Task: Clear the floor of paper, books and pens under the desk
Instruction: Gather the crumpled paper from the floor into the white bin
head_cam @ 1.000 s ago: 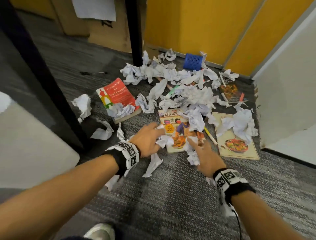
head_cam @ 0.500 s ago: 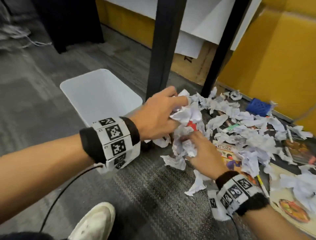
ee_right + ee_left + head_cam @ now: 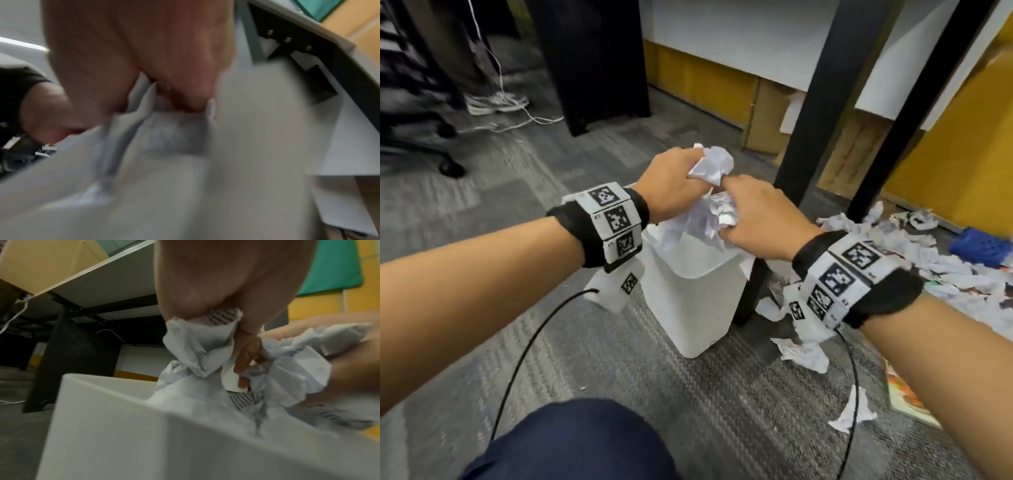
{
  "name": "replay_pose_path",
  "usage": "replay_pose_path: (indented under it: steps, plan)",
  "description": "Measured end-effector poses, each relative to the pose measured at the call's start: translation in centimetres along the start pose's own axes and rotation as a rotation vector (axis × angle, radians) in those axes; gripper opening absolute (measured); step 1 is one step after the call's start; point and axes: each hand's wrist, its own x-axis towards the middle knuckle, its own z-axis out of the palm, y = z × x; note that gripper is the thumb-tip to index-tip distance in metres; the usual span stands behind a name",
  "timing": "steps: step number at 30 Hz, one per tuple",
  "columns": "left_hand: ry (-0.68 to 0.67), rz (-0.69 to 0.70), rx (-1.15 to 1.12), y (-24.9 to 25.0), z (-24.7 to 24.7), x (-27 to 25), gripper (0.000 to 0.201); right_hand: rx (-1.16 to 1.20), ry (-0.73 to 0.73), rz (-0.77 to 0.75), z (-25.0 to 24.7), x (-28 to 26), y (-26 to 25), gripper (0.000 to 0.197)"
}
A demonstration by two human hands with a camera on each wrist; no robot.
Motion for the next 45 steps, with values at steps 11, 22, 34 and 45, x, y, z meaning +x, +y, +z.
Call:
replay_pose_path:
  steps: [11,22,34,45]
  plan:
    - [-0.291,-0.093,0.063,-5.6,-0.3,2.5,0.082,-0.168,-0.238,0.205,1.5,6.2,-1.4,0.086]
    - [-0.434,-0.067,0.323,-5.0,-0.3,4.0,0.074,-0.113,-0.052,0.190,0.2,4.3,-0.2,0.035]
    - [0.048,0.291,0.167,7.0,4.0,-0.4,0.042,-0.147,0.402,0.198,-1.8,-6.4,6.3,0.007]
    - [-0.596,0.339,0.281,8.3,22.9,-3.5,0.016,-0.066,-0.524,0.552,9.3,-20.5,18.0,0.043]
